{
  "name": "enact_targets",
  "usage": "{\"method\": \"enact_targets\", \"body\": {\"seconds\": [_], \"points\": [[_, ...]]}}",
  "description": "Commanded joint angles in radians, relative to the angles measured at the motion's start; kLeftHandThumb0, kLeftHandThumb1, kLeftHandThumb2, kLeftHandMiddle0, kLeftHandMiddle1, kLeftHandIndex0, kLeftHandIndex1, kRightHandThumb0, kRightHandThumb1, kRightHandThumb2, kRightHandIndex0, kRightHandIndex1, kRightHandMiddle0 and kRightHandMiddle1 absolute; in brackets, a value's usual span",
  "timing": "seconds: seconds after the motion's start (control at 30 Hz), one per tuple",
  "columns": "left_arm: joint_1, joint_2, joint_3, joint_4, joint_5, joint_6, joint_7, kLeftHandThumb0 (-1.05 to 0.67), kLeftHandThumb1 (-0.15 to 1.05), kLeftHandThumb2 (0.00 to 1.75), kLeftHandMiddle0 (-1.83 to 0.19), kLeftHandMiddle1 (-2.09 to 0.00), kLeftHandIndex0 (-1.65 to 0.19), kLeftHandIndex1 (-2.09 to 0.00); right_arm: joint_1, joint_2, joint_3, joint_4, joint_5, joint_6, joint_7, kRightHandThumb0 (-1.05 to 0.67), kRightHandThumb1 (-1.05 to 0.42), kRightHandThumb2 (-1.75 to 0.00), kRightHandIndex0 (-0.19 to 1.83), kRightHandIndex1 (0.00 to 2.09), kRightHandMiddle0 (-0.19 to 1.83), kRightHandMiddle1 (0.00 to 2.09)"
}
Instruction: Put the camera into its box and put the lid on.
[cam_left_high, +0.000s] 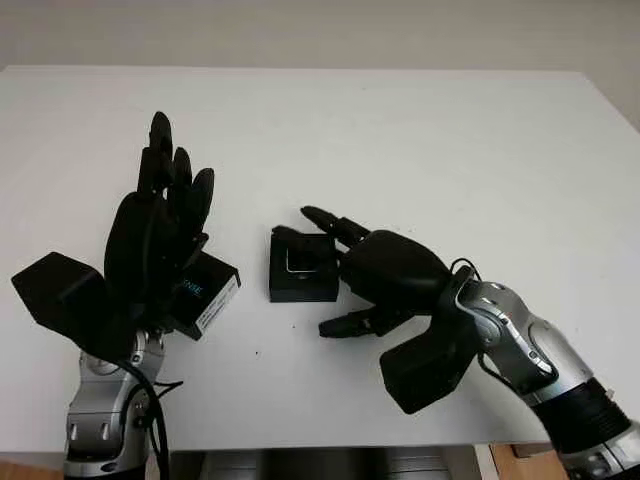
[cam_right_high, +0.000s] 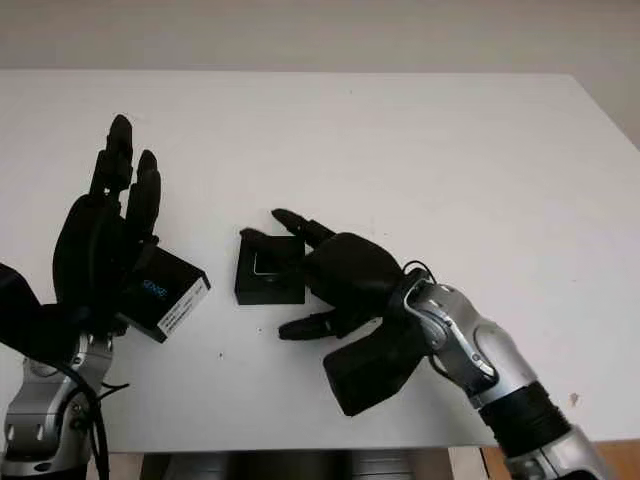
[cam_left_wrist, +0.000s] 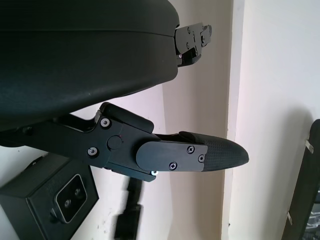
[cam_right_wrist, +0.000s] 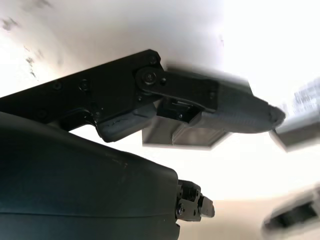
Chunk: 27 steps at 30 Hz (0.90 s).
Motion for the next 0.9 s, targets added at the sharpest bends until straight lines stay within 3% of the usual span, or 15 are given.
{"method": "enact_targets", "body": {"seconds": [0.0,0.17,0.43,0.57,0.7,0.87], "points": [[0.003,0.009,0.006,-0.025,0.0,-0.007,-0.005,-0.76,1.05,0.38,0.19,0.0,0.19,0.0,-0.001,0.023,-0.04,-0.025,0.063,0.026,-0.001,-0.89,-1.05,-0.7,-0.19,0.03,-0.19,0.0],[-0.008,0.03,0.02,-0.04,-0.018,0.006,-0.027,-0.73,1.05,0.37,0.19,0.0,0.19,0.0,-0.003,0.074,-0.123,-0.1,0.257,0.186,0.064,-0.89,-1.05,-0.69,-0.19,0.0,-0.19,0.0],[-0.015,0.123,0.054,-0.061,0.005,0.03,-0.058,-0.76,1.05,0.39,0.19,0.0,0.19,0.0,-0.021,0.087,-0.198,-0.126,0.376,0.331,0.076,-0.87,-1.05,-0.68,-0.19,0.0,-0.18,0.02],[-0.002,0.259,0.081,-0.065,0.048,0.051,-0.137,-0.78,1.05,0.4,0.19,0.0,0.19,0.0,-0.029,0.085,-0.225,-0.115,0.405,0.369,0.075,-0.85,-1.05,-0.68,-0.18,0.02,-0.16,0.04],[-0.007,0.483,0.107,-0.035,0.067,0.079,-0.336,-0.89,1.05,0.38,0.19,0.0,0.19,0.0,-0.044,0.071,-0.25,-0.072,0.412,0.354,0.062,-0.83,-1.05,-0.69,-0.13,0.04,-0.13,0.06],[-0.023,0.632,0.148,-0.067,0.04,0.194,-0.454,-0.86,1.01,0.09,0.19,-0.04,0.16,-0.04,-0.07,0.084,-0.319,-0.046,0.539,0.453,0.113,-0.8,-1.05,-0.67,-0.15,0.03,-0.13,0.05]]}}
